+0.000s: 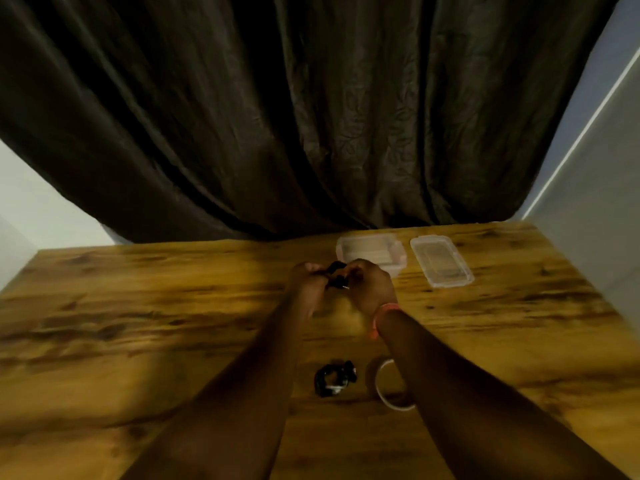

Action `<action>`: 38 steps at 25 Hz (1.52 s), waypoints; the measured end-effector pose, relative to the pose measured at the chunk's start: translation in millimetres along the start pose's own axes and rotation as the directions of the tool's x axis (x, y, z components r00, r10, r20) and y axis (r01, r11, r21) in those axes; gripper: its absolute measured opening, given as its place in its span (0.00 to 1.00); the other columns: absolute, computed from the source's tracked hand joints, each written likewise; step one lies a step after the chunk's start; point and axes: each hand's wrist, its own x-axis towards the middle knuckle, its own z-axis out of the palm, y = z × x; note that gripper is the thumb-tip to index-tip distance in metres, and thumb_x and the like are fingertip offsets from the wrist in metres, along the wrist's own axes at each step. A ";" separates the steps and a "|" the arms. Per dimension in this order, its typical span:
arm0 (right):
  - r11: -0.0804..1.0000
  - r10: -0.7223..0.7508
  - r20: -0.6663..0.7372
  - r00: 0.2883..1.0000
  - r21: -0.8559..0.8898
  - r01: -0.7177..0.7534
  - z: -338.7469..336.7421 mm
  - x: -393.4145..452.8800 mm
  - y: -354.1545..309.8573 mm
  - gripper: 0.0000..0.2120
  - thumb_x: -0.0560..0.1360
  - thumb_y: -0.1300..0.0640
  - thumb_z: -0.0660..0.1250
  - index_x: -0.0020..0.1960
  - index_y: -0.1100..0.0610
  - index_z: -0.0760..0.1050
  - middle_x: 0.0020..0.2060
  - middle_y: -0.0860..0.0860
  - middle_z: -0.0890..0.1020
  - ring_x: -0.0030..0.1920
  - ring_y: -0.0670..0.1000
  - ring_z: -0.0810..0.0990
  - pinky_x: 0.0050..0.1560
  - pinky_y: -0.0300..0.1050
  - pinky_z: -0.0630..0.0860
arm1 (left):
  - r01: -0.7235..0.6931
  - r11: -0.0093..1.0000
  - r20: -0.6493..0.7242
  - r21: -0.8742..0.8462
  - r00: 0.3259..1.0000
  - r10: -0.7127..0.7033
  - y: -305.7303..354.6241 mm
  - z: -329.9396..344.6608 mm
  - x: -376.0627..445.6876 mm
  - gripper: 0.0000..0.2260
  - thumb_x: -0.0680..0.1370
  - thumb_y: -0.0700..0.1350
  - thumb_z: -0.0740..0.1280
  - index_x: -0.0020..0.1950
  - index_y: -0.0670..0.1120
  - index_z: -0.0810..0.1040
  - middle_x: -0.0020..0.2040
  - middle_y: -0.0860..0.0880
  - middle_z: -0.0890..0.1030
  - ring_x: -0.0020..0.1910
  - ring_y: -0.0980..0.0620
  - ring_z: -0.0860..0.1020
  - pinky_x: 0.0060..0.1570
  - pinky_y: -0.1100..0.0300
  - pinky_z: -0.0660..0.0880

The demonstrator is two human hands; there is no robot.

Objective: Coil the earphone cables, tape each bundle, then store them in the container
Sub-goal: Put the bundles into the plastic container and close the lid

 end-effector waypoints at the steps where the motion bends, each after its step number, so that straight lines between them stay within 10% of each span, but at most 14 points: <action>1: 1.000 -0.002 -0.009 1.000 0.002 0.002 -5.0 6.2 0.1 0.08 0.78 0.62 0.62 0.49 0.57 0.80 0.47 0.52 0.83 0.46 0.52 0.79 0.44 0.39 0.75 | -0.018 1.000 0.033 -0.005 0.999 0.018 4.0 5.7 7.4 0.07 0.75 0.32 0.67 0.47 0.43 0.76 0.48 0.41 0.81 0.46 0.47 0.79 0.44 0.57 0.76; 7: 0.998 -0.033 0.021 0.999 -0.056 0.034 -30.5 67.4 14.5 0.09 0.77 0.65 0.63 0.48 0.57 0.81 0.48 0.54 0.84 0.52 0.54 0.81 0.60 0.48 0.76 | -0.043 0.999 0.022 0.020 0.999 0.042 17.5 46.9 43.8 0.09 0.74 0.28 0.66 0.49 0.40 0.79 0.55 0.34 0.80 0.52 0.38 0.79 0.58 0.42 0.77; 12: 0.993 0.021 0.090 0.996 -0.114 -0.011 -31.0 108.1 20.5 0.13 0.76 0.65 0.65 0.40 0.48 0.76 0.49 0.53 0.82 0.52 0.54 0.80 0.55 0.48 0.76 | -0.069 0.982 0.029 0.176 0.997 0.065 33.1 62.3 53.5 0.09 0.77 0.28 0.63 0.55 0.33 0.78 0.42 0.44 0.77 0.38 0.49 0.76 0.31 0.67 0.74; 17: 0.972 0.067 0.053 0.996 -0.231 -0.053 -13.1 133.2 36.1 0.16 0.74 0.60 0.68 0.32 0.45 0.73 0.48 0.51 0.83 0.52 0.55 0.80 0.56 0.50 0.78 | -0.110 0.865 0.001 0.490 0.992 0.125 34.3 58.6 69.9 0.09 0.79 0.35 0.61 0.42 0.39 0.79 0.45 0.41 0.80 0.42 0.48 0.78 0.39 0.67 0.70; 21: 0.932 0.186 0.085 0.979 -0.330 -0.148 -7.1 142.9 34.3 0.04 0.76 0.54 0.68 0.45 0.51 0.82 0.51 0.53 0.83 0.55 0.57 0.80 0.57 0.50 0.78 | -0.123 0.892 -0.102 0.435 0.978 0.185 25.9 45.9 73.2 0.10 0.76 0.36 0.65 0.55 0.40 0.82 0.52 0.40 0.84 0.52 0.40 0.82 0.54 0.48 0.79; 30: 0.845 0.125 0.271 0.955 -0.533 0.041 -14.7 133.0 24.0 0.16 0.79 0.61 0.61 0.66 0.62 0.74 0.64 0.62 0.77 0.65 0.62 0.75 0.63 0.51 0.72 | -0.062 0.780 -0.111 0.623 0.980 0.167 11.2 20.5 72.0 0.11 0.79 0.42 0.63 0.59 0.44 0.80 0.63 0.45 0.79 0.63 0.44 0.76 0.59 0.57 0.69; 38: 0.827 0.066 0.390 0.918 -0.537 0.168 -20.0 120.1 20.0 0.16 0.79 0.61 0.60 0.66 0.58 0.75 0.64 0.58 0.78 0.63 0.59 0.76 0.65 0.51 0.72 | -0.090 0.792 -0.065 0.605 0.985 0.161 -23.6 -16.8 48.1 0.08 0.77 0.38 0.64 0.43 0.50 0.78 0.41 0.47 0.81 0.41 0.48 0.80 0.46 0.57 0.77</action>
